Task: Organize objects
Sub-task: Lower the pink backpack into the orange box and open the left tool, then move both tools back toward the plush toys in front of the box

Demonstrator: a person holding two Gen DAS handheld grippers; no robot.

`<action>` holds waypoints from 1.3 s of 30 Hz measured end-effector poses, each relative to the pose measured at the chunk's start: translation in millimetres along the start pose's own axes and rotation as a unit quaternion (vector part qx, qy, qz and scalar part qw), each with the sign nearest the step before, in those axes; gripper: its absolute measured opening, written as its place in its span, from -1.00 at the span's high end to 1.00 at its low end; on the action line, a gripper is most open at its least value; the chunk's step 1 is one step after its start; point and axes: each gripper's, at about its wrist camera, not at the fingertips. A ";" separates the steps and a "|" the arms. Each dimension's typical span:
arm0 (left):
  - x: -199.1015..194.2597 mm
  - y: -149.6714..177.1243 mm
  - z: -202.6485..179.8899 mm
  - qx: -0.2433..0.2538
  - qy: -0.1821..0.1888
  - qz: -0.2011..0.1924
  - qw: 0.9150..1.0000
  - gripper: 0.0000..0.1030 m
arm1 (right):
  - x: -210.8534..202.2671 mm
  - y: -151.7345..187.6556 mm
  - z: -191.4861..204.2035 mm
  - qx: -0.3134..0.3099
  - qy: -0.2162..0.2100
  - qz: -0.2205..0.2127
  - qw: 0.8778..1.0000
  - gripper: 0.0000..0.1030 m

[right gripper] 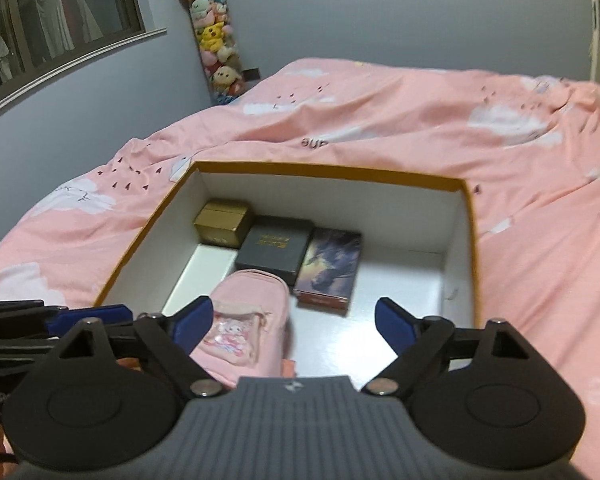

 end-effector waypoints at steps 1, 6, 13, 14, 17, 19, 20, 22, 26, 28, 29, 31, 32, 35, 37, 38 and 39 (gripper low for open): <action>-1.4 2.1 -0.7 0.000 0.003 0.003 1.000 0.28 | -4.3 2.8 -0.9 -0.002 0.005 -0.003 1.000 -0.85; -8.2 12.7 -5.4 0.013 0.008 0.006 1.000 0.21 | -22.6 17.9 -4.7 -0.007 0.023 -0.015 1.000 -0.86; -12.8 28.1 -1.8 0.004 0.007 0.022 1.000 0.02 | -43.1 43.3 -9.2 0.000 0.061 -0.031 0.998 -0.87; -13.1 29.9 -0.8 0.001 0.006 0.025 1.000 -0.03 | -45.5 47.8 -9.6 -0.001 0.064 -0.036 0.997 -0.87; -13.8 35.8 1.2 -0.001 0.006 0.028 1.000 -0.25 | -47.9 57.7 -11.7 -0.001 0.067 -0.021 0.998 -0.87; -13.2 38.7 2.4 -0.008 0.005 0.035 0.999 -0.28 | -48.2 63.1 -13.7 0.006 0.063 -0.006 0.998 -0.87; -12.6 40.2 3.5 -0.012 0.006 0.040 0.999 -0.31 | -48.3 65.9 -14.4 0.008 0.064 0.001 0.998 -0.87; -10.7 43.1 5.5 -0.019 0.006 0.049 0.999 -0.37 | -48.4 71.5 -15.6 0.011 0.066 0.014 0.998 -0.87; -5.4 50.9 8.5 -0.031 0.028 0.085 0.996 -0.50 | -47.7 80.7 -19.4 0.022 0.067 0.037 0.997 -0.87; -2.2 56.2 8.3 -0.036 0.036 0.104 0.993 -0.50 | -45.7 85.4 -20.1 0.023 0.068 0.049 0.996 -0.87; -1.2 58.5 8.1 -0.037 0.039 0.111 0.992 -0.50 | -45.0 87.8 -19.9 0.023 0.070 0.054 0.996 -0.87; -0.5 62.5 7.3 -0.041 0.045 0.120 0.991 -0.49 | -43.0 92.4 -19.8 0.025 0.072 0.066 0.995 -0.86; -0.4 63.4 7.8 -0.043 0.047 0.121 0.991 -0.49 | -41.6 94.1 -20.3 0.025 0.072 0.070 0.995 -0.85; 0.0 65.7 8.9 -0.052 0.054 0.125 0.989 -0.49 | -39.2 98.7 -22.7 0.029 0.077 0.084 0.993 -0.79; 2.1 66.4 9.0 -0.055 0.059 0.130 0.988 -0.48 | -37.2 101.3 -25.1 0.035 0.078 0.093 0.992 -0.73; 3.3 66.7 8.2 -0.055 0.062 0.133 0.988 -0.48 | -35.8 102.5 -26.6 0.038 0.077 0.098 0.992 -0.73; 4.8 67.4 7.1 -0.053 0.065 0.137 0.987 -0.48 | -34.2 103.8 -28.0 0.042 0.075 0.102 0.991 -0.72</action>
Point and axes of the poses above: each gripper's, at about its wrist camera, not at the fingertips, and x roughly the way its jaws point, z to its left, y to its underside, and after that the axes turned 12 degrees about y, right-handed
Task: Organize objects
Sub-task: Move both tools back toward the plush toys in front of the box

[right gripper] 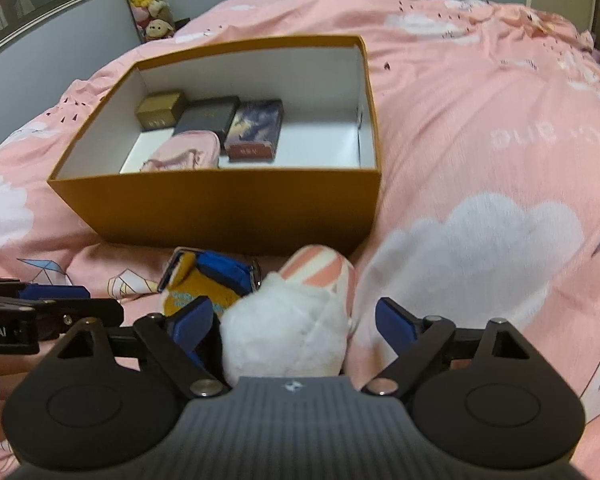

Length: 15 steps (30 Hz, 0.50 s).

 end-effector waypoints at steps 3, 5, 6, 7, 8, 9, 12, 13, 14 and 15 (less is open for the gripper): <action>6.3 -0.1 -3.2 0.007 0.012 0.013 1.000 -0.48 | 6.9 2.5 -2.2 0.010 -0.008 0.017 1.000 -0.67; 11.6 0.2 -4.7 0.008 0.022 0.021 0.999 -0.48 | 10.7 3.5 -3.4 0.014 -0.013 0.026 0.999 -0.63; 14.7 0.3 -5.2 0.007 0.025 0.026 0.999 -0.48 | 11.7 3.9 -4.4 0.017 -0.016 0.029 0.999 -0.62; 18.5 0.4 -5.4 0.007 0.026 0.033 0.999 -0.48 | 11.6 4.0 -5.5 0.021 -0.017 0.030 0.999 -0.61; 22.4 0.5 -5.1 0.004 0.027 0.038 0.999 -0.47 | 10.6 3.9 -6.6 0.023 -0.017 0.028 0.999 -0.58; 26.7 0.6 -4.0 0.000 0.029 0.044 0.999 -0.44 | 9.3 3.7 -7.6 0.026 -0.018 0.026 0.999 -0.57; 39.4 0.7 -2.8 -0.003 0.026 0.062 0.998 -0.31 | 6.5 2.3 -8.3 0.028 -0.025 0.023 0.999 -0.53; 42.7 0.6 -3.4 -0.001 0.025 0.067 0.997 -0.29 | 5.7 1.6 -7.6 0.027 -0.026 0.021 0.999 -0.47; 46.3 0.6 -4.6 0.003 0.027 0.072 0.997 -0.26 | 5.0 1.1 -6.6 0.024 -0.029 0.021 0.999 -0.46; 50.2 0.6 -5.9 0.008 0.028 0.076 0.997 -0.23 | 4.4 0.8 -5.4 0.021 -0.032 0.021 0.999 -0.46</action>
Point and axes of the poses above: each gripper's, at about its wrist camera, not at the fingertips, and x roughly the way its jaws point, z to its left, y to its underside, and after that the axes turned 12 degrees about y, right-handed
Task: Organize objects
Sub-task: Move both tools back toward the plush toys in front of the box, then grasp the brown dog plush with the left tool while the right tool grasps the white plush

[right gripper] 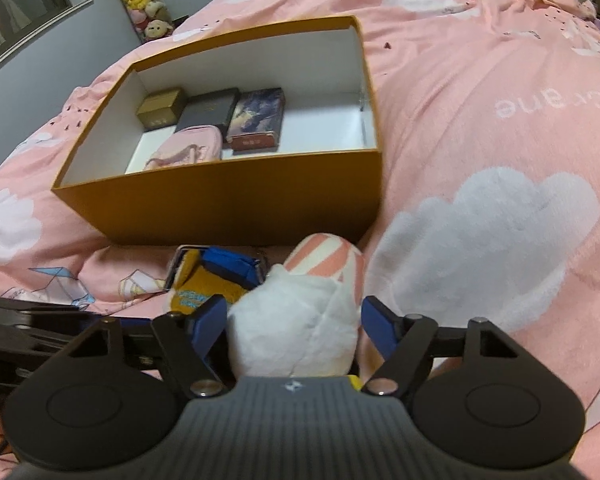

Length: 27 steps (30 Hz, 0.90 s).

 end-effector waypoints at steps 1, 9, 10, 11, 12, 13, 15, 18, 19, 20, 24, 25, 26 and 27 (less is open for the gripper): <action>3.2 -0.9 -0.9 0.004 -0.002 0.004 1.000 -0.16 | -0.4 -0.5 1.5 -0.003 -0.002 -0.001 1.000 -0.44; 1.4 1.8 -5.5 0.020 -0.004 -0.003 1.000 0.31 | -6.4 -3.2 9.7 -0.027 0.003 -0.014 1.000 -0.40; -2.7 3.1 -6.2 0.020 -0.007 -0.008 1.000 0.37 | -6.9 -3.4 11.1 -0.031 0.003 -0.016 0.999 -0.40; -7.5 4.3 -6.6 0.021 -0.012 -0.015 1.000 0.41 | -7.5 -3.5 13.0 -0.037 0.003 -0.017 0.999 -0.40; -12.2 5.3 -6.7 0.020 -0.016 -0.020 0.999 0.42 | -7.8 -3.4 15.0 -0.043 0.004 -0.017 0.999 -0.39; -16.6 5.3 -5.8 0.017 -0.019 -0.026 0.999 0.45 | -8.2 -3.0 17.2 -0.051 0.005 -0.018 0.999 -0.39; -26.3 5.9 -3.1 0.008 -0.026 -0.039 0.999 0.46 | -9.0 -2.0 23.4 -0.070 0.009 -0.018 0.997 -0.39; -39.3 5.9 0.4 -0.002 -0.050 -0.064 0.997 0.47 | -8.1 0.1 38.0 -0.109 0.016 -0.020 0.994 -0.38; -43.3 5.5 2.2 -0.005 -0.058 -0.072 0.996 0.49 | -7.4 1.2 43.5 -0.124 0.018 -0.020 0.992 -0.38; -45.6 4.9 4.1 -0.008 -0.065 -0.077 0.995 0.50 | -5.7 1.6 49.1 -0.138 0.019 -0.020 0.990 -0.38; -49.1 4.7 15.5 -0.025 -0.075 -0.082 0.993 0.51 | 3.7 8.8 75.9 -0.208 0.050 -0.025 0.977 -0.47; -48.4 4.8 17.8 -0.030 -0.074 -0.082 0.994 0.52 | 7.1 10.9 82.8 -0.226 0.060 -0.027 0.972 -0.54; -47.9 4.8 19.5 -0.033 -0.071 -0.081 0.994 0.52 | 10.7 12.8 88.1 -0.241 0.067 -0.028 0.968 -0.57; -47.1 4.9 19.8 -0.034 -0.069 -0.081 0.994 0.52 | 14.8 15.2 93.4 -0.257 0.077 -0.029 0.963 -0.62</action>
Point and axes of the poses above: each gripper's, at about its wrist camera, not at the fingertips, and x roughly the way its jaws point, z to its left, y to its underside, and after that the axes turned 12 degrees about y, right-handed
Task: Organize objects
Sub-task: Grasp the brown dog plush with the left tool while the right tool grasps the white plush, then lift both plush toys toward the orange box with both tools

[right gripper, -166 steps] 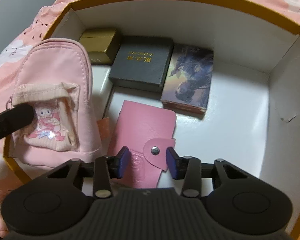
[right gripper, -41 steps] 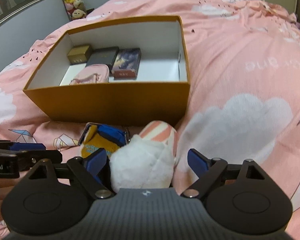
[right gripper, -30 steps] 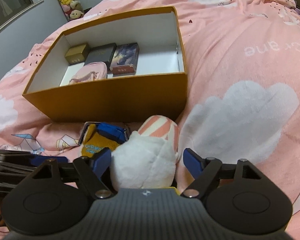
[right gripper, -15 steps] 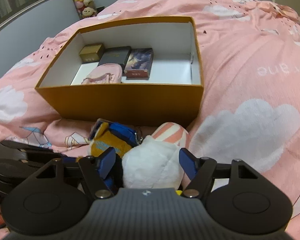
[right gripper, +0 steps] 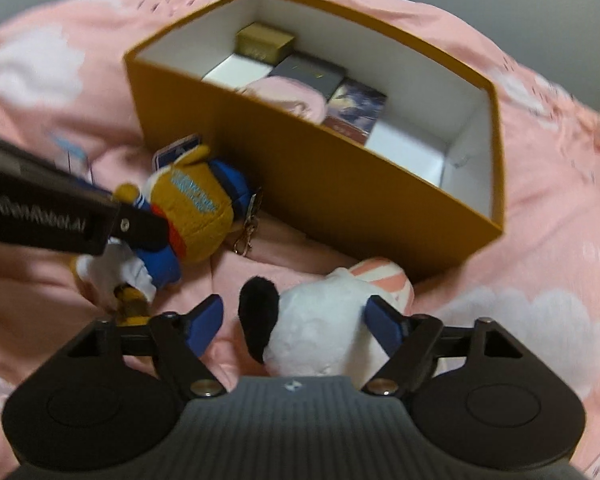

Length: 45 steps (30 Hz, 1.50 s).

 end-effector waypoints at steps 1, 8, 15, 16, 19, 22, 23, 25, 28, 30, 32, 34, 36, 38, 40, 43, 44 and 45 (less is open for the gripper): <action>0.8 0.3 0.5 0.000 0.001 0.000 1.000 0.52 | 3.2 -0.4 5.9 -0.016 0.011 -0.001 1.000 -0.63; 3.9 0.5 5.4 -0.008 0.006 0.004 1.000 0.51 | 28.5 2.2 20.3 -0.077 0.113 0.001 0.991 -0.56; 8.3 0.5 5.6 -0.006 0.006 0.015 1.000 0.50 | 28.1 6.1 -15.2 -0.018 0.100 0.022 0.995 -0.44; 8.8 0.5 5.9 -0.006 0.006 0.016 1.000 0.50 | 27.8 7.6 -24.1 -0.001 0.091 0.029 0.995 -0.42; 11.9 0.5 6.2 -0.007 0.006 0.022 1.000 0.45 | 25.7 12.5 -50.4 0.054 0.060 0.044 0.996 -0.38; 16.7 0.4 7.9 -0.012 0.010 0.027 1.000 0.40 | 24.5 16.6 -70.0 0.098 0.032 0.050 0.993 -0.34; 18.3 0.2 9.4 -0.017 0.012 0.029 0.999 0.37 | 24.6 17.7 -77.2 0.114 0.021 0.050 0.992 -0.33; 18.2 1.0 12.5 -0.026 0.018 0.029 0.999 0.37 | 19.2 23.5 -82.4 0.149 -0.004 0.048 0.988 -0.30; 17.2 1.1 13.9 -0.030 0.021 0.027 0.999 0.40 | 14.1 26.7 -96.2 0.186 -0.043 0.044 0.981 -0.29; 15.5 0.8 12.2 -0.026 0.019 0.024 0.999 0.43 | 7.5 26.1 -95.2 0.200 -0.065 0.039 0.977 -0.28; 11.5 0.2 9.9 -0.025 0.019 0.020 0.999 0.46 | 0.1 25.7 -96.6 0.207 -0.080 0.030 0.975 -0.28; 4.6 -1.2 8.3 -0.027 0.024 0.016 0.999 0.48 | -5.3 19.1 -96.6 0.206 -0.088 0.019 0.974 -0.28; -4.7 -3.6 5.7 -0.030 0.033 0.012 0.999 0.50 | -14.3 15.2 -100.3 0.205 -0.098 0.006 0.974 -0.28; -16.0 -7.1 0.8 -0.029 0.044 0.004 0.999 0.52 | -25.7 11.5 -105.6 0.205 -0.107 -0.011 0.973 -0.28; -27.1 -10.7 -4.7 -0.026 0.056 -0.008 0.998 0.53 | -37.7 7.9 -111.6 0.204 -0.116 -0.029 0.972 -0.28; -39.1 -16.2 -12.3 -0.021 0.061 -0.026 0.998 0.54 | -50.2 1.7 -119.3 0.204 -0.124 -0.052 0.970 -0.29; -42.7 -17.7 -14.6 -0.020 0.063 -0.032 0.997 0.54 | -52.4 -1.1 -120.7 0.203 -0.126 -0.058 0.969 -0.29; -46.3 -19.2 -17.2 -0.018 0.066 -0.038 0.997 0.54 | -55.2 -3.0 -122.3 0.203 -0.129 -0.064 0.969 -0.29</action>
Point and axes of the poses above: each gripper's, at about its wrist camera, not at the fingertips, and x roughly the way its jaws point, z to its left, y to its underside, and after that the axes turned 12 degrees about y, right-handed
